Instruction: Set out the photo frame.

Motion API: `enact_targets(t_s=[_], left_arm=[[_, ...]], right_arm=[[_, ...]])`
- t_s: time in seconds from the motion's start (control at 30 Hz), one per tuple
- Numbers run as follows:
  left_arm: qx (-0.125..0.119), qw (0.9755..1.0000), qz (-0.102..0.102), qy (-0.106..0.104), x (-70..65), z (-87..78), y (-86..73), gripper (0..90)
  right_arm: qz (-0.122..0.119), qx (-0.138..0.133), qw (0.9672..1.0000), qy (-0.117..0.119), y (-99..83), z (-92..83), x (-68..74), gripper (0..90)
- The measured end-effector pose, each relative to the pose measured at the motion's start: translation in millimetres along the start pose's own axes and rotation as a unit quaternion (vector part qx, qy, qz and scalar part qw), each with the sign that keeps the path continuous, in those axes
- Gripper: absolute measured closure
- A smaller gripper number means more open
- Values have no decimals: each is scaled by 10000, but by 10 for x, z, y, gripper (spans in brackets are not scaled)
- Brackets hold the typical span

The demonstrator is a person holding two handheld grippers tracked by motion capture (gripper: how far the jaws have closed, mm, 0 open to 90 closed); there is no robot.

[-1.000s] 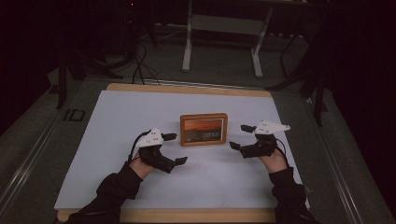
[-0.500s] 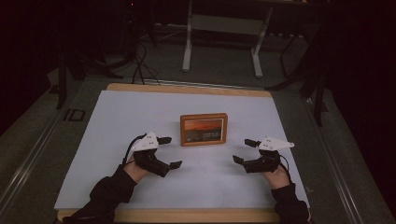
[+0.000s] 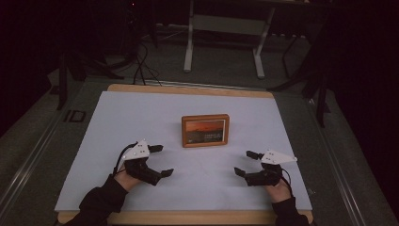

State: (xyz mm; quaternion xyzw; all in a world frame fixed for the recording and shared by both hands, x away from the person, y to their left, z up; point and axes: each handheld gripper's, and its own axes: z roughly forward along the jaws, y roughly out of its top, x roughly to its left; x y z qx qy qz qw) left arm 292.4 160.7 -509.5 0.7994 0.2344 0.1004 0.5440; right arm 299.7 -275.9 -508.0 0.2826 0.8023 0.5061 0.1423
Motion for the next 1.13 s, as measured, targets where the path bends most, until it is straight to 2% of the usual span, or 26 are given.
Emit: enact_targets(t_s=[0.17, 0.33, 0.53, 0.67, 0.7, 0.97, 1.13], left_arm=[[96, 9999, 33, 21, -3, -53, -88, 26], [132, 9999, -20, 53, 8, -141, -166, 26], [167, 9996, -108, 201, 42, -224, -272, 26], [50, 9996, -141, 235, 34, -246, -253, 26], [4, 9997, -119, 225, 27, -249, -247, 26], [-24, 9997, -82, 237, 12, -254, -238, 26], [10, 9997, 26, 233, -13, -243, -236, 26]], right_arm=[[-58, 40, 9999, -85, -49, -44, 17, 146], [-59, 54, 9997, -226, -116, -133, 31, 146], [-70, 93, 9994, -337, -188, -199, 16, 146], [-87, 109, 9992, -374, -213, -238, 22, 146], [-100, 17, 9991, -422, -211, -262, 22, 146], [-23, 32, 9990, -442, -219, -256, 9, 146], [-18, 90, 9988, -475, -229, -245, 5, 146]])
